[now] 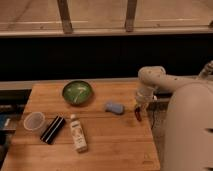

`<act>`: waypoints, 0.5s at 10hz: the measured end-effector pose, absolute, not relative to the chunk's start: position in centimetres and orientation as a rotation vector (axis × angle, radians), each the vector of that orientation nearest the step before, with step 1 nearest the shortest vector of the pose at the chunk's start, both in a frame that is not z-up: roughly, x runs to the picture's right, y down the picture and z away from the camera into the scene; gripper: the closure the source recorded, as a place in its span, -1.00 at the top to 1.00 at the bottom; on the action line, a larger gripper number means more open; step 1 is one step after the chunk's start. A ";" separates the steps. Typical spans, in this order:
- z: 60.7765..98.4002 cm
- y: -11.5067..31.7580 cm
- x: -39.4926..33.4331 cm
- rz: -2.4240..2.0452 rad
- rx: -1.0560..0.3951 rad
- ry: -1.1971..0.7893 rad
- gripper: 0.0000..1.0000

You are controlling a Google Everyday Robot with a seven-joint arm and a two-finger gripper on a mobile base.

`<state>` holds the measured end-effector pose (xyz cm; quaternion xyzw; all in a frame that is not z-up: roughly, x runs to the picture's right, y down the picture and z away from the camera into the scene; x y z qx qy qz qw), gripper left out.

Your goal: Place the pepper on the white sponge

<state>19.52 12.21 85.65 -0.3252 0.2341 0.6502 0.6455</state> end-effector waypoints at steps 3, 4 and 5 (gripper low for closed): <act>85.5 10.9 17.0 1.440 -0.754 0.469 -1.00; 85.5 10.6 16.3 1.430 -0.760 0.453 -1.00; 85.6 10.4 15.5 1.417 -0.772 0.431 -1.00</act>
